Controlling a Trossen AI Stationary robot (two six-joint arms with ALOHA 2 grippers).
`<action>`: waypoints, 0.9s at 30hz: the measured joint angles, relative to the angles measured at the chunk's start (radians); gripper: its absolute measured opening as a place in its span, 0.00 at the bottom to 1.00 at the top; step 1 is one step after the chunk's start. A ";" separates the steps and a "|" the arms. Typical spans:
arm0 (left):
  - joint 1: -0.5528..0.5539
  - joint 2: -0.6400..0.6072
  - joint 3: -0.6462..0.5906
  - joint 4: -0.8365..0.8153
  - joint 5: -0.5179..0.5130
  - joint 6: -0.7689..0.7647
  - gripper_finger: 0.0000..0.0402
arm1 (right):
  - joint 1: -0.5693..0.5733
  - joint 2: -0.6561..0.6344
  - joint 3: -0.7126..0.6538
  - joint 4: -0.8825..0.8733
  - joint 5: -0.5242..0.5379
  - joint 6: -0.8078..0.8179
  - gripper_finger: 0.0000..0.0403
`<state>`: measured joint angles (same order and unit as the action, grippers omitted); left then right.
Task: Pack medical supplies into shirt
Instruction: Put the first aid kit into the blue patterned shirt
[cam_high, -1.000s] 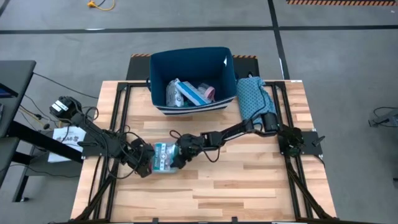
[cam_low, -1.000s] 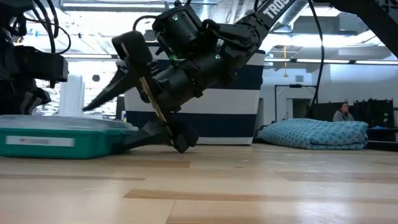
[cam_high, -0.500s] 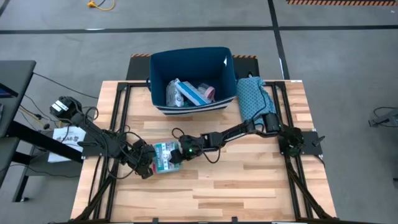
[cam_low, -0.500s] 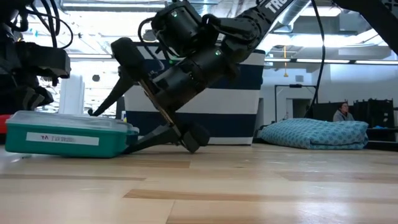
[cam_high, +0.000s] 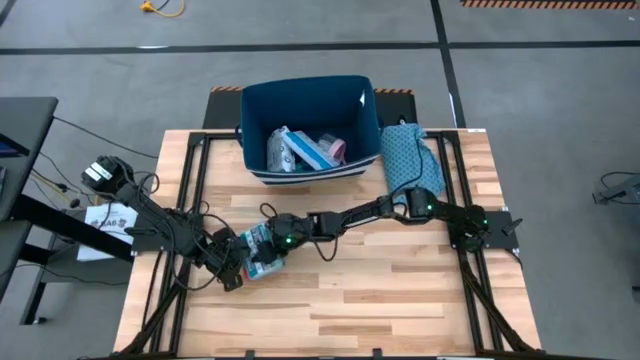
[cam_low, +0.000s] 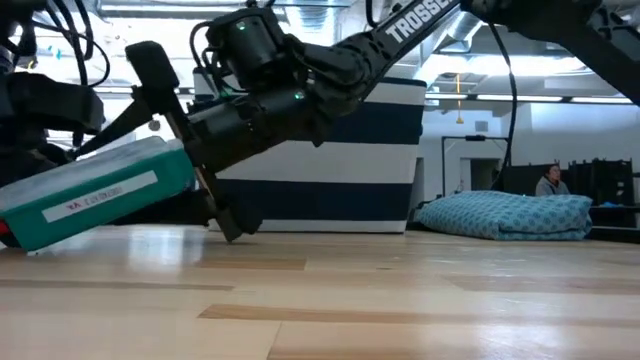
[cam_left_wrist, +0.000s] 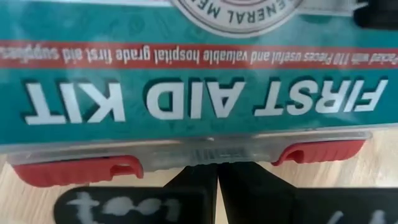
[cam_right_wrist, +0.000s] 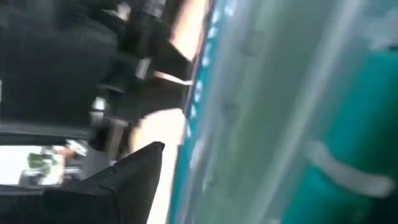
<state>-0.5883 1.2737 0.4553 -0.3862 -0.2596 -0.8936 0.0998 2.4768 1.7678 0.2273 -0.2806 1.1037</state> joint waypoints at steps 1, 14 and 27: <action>-0.004 0.005 0.000 0.001 0.000 0.000 0.00 | 0.001 0.001 0.004 -0.022 0.005 -0.018 0.75; -0.020 0.013 0.000 0.003 -0.018 -0.011 0.00 | 0.000 -0.006 0.009 -0.055 0.016 0.013 0.45; -0.049 0.020 0.052 0.008 -0.102 0.017 0.00 | -0.002 -0.100 0.009 -0.274 0.031 -0.081 0.45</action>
<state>-0.6371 1.2932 0.5075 -0.3783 -0.3611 -0.8769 0.0978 2.3772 1.7763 -0.0471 -0.2495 1.0224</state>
